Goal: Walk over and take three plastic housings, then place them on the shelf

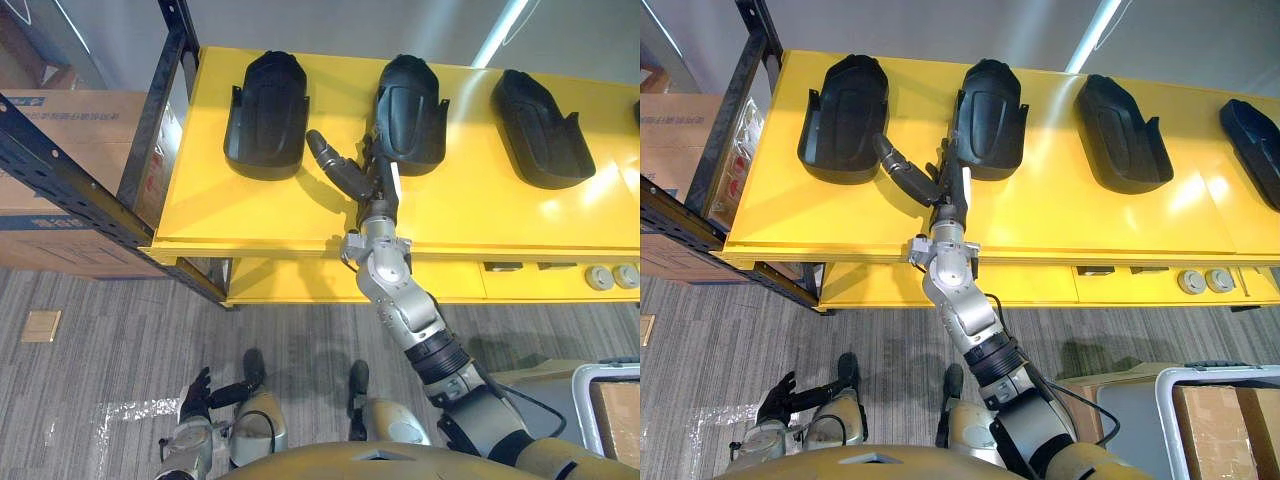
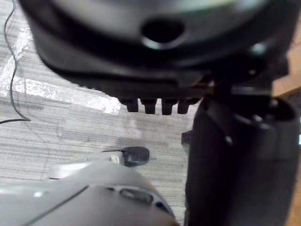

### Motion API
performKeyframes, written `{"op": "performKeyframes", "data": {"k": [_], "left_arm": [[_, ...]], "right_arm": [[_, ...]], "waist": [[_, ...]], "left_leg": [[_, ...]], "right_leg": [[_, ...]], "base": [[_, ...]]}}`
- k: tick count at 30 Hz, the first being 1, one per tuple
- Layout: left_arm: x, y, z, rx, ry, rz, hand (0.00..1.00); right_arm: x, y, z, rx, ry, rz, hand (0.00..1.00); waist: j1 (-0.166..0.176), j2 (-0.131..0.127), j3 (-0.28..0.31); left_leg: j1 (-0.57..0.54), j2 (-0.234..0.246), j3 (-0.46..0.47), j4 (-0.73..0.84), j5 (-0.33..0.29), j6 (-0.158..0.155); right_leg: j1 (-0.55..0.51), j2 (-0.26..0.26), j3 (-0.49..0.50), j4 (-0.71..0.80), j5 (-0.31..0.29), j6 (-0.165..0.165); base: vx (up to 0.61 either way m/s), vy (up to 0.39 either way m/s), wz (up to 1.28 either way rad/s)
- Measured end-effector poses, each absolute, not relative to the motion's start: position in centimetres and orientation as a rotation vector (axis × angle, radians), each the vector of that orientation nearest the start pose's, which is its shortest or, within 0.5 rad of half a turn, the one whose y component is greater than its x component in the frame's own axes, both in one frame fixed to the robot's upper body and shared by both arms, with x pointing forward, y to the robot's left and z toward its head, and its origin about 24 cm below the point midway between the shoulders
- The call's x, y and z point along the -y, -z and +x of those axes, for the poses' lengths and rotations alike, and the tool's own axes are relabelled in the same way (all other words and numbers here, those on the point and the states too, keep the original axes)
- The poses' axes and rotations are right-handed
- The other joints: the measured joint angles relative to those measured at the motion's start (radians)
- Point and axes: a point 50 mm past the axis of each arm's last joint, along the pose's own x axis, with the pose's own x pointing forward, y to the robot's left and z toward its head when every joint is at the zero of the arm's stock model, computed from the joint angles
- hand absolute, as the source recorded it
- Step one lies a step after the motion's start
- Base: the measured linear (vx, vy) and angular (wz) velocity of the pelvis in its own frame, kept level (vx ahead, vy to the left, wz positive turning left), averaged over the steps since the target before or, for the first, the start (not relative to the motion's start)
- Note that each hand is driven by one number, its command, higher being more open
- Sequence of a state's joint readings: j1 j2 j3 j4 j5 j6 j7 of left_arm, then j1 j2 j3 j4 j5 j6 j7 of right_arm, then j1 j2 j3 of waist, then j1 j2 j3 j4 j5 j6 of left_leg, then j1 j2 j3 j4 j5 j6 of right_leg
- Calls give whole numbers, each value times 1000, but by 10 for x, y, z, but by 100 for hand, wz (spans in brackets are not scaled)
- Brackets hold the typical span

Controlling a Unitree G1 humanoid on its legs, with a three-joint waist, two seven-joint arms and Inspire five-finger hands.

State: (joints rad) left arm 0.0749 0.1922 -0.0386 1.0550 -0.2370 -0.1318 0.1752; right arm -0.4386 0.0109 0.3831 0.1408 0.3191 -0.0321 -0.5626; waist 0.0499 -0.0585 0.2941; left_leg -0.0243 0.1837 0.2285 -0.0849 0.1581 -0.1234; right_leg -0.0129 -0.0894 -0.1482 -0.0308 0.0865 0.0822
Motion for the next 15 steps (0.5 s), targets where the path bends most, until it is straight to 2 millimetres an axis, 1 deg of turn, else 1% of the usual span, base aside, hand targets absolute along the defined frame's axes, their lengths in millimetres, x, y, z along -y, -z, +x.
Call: {"op": "performKeyframes", "data": {"k": [7, 8, 15], "left_arm": [[-228, 151, 104, -991, -377, 74, 100], [-228, 152, 103, -996, -377, 72, 100], [-223, 154, 102, -1008, -374, 61, 100]], "right_arm": [[51, -110, 301, 139, 49, 281, 100], [51, -109, 301, 138, 49, 281, 100], [53, -104, 298, 125, 66, 284, 100]], "waist": [[2, 12, -5], [2, 16, -7], [3, 38, -17]], "left_leg": [[15, 0, 4, 0, -5, -1], [16, 0, 8, 0, -11, -8], [16, 0, 12, 0, -16, -6]], "right_leg": [[21, 0, 0, -8, -3, 4], [20, 0, 1, -8, -3, 4], [20, 0, 6, -11, -4, 3]], "base": [[0, 0, 0], [-1, 0, -6], [0, 0, -1]]}}
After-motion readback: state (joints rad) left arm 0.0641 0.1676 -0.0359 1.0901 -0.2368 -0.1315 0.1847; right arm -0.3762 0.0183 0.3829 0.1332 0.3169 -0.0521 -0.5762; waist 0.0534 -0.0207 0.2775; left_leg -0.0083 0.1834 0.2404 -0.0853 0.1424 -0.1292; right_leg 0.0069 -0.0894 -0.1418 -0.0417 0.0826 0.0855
